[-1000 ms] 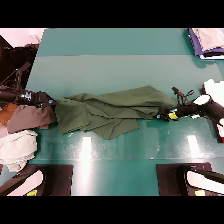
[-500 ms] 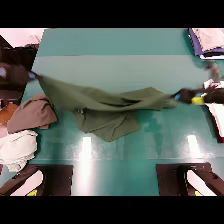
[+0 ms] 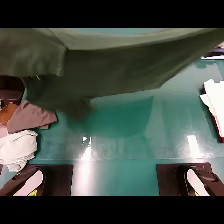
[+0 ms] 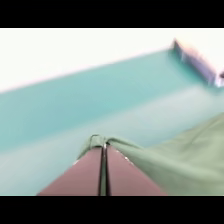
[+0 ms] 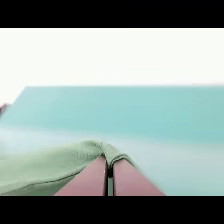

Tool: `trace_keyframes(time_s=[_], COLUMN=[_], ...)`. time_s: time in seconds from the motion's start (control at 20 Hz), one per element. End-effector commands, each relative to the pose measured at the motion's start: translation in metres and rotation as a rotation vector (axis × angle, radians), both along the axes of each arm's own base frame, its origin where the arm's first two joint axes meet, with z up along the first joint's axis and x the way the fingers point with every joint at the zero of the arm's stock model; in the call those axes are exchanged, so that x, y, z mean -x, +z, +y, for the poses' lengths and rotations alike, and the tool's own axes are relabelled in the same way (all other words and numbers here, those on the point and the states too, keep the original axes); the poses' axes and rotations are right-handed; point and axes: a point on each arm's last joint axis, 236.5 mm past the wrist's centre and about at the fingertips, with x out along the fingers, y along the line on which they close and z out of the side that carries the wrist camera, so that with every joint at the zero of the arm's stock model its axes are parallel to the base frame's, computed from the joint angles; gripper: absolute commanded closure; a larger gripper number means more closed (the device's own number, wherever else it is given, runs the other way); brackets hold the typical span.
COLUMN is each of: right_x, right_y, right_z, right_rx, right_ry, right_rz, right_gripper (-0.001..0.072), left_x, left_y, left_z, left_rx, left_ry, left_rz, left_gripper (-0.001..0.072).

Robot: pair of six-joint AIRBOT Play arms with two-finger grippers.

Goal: Fold the shirts.

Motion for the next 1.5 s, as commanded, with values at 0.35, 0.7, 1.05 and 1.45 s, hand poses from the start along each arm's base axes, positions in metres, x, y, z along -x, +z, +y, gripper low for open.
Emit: trace_keyframes(time_s=[0.35,0.7,1.05,1.45], right_x=[0.057,-0.057,-0.149,-0.241], right_y=[0.075,-0.127,-0.295,-0.356], right_z=[-0.041,-0.082,-0.078,-0.076], right_rx=[0.184,0.138,0.101,0.208], right_ry=[-0.236,-0.187,-0.103,-0.212], right_rz=[-0.041,0.661,1.081,0.947], right_gripper=[0.0697,0.0697,0.0697,0.0697], left_x=[0.137,-0.051,-0.182,-0.301], left_y=[0.107,-0.089,-0.307,-0.362], left_z=[-0.033,0.003,-0.015,0.003], left_rx=[-0.001,0.071,0.166,0.203], left_ry=[-0.004,-0.064,-0.188,0.047], left_rz=[-0.487,0.282,0.837,0.63], left_gripper=[0.0682,0.0682,0.0682,0.0681])
